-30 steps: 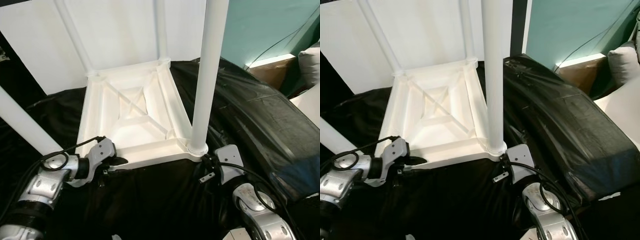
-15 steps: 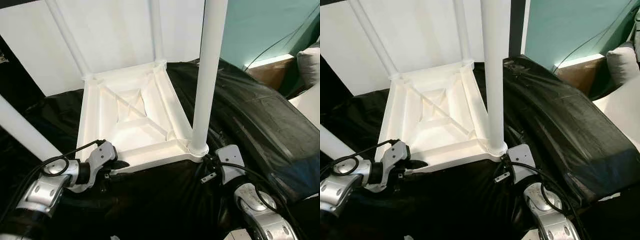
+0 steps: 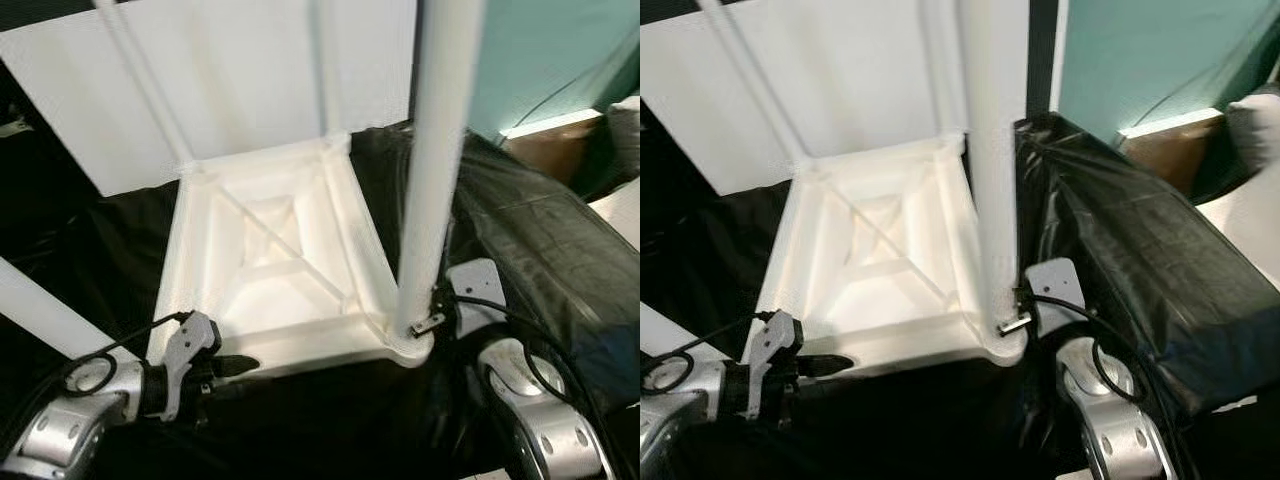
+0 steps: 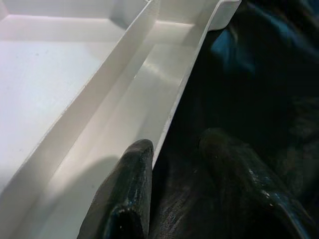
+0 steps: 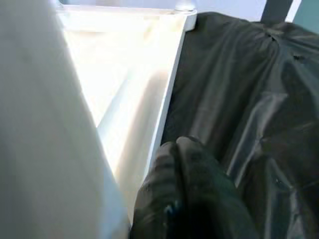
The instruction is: Building children table
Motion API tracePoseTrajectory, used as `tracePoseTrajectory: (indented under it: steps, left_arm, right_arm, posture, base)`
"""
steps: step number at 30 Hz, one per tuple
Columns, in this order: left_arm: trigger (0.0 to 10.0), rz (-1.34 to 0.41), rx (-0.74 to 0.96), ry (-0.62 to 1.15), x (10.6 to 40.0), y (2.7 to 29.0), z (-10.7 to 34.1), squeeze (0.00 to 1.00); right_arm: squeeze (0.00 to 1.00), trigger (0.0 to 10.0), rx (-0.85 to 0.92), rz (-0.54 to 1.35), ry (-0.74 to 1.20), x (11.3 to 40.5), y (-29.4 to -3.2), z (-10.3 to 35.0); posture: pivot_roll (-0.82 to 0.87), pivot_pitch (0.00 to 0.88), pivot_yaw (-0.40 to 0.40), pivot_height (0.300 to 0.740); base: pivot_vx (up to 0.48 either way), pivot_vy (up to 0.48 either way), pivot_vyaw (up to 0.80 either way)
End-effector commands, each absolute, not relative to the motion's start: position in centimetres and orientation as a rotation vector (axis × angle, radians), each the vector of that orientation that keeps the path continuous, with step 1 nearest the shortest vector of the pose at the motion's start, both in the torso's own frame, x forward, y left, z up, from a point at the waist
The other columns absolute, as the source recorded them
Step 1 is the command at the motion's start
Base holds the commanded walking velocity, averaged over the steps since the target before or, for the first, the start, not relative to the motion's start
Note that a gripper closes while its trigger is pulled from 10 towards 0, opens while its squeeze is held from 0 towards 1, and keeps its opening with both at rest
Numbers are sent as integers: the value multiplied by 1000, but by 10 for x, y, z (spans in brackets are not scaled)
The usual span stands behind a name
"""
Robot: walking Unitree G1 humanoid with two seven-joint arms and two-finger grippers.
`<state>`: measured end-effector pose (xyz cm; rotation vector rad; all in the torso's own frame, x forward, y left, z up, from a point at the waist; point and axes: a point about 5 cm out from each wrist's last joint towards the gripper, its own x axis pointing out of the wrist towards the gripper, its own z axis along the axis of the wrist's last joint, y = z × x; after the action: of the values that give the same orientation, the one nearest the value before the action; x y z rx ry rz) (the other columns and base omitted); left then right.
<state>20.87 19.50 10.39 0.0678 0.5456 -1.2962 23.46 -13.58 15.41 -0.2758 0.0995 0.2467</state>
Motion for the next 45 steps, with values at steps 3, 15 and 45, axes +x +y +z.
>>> tracePoseTrajectory:
  steps: [3,15,45]
  left_arm:
    - [10000,-1702,-170,618,175,174,96,0]
    - [10000,-1294,-67,216,238,141,107,0]
    - [10000,-1468,47,458,225,195,104,0]
  right_arm:
    - [0,10000,-229,238,63,236,-134,169]
    - [0,10000,-294,113,172,210,-152,142]
    - [1000,10000,-528,186,-59,188,-148,166]
  posture:
    - [-142,27,71,740]
    - [-174,44,88,740]
    - [-167,56,71,740]
  base:
    - [0,0,0]
    - [0,0,0]
    - [0,0,0]
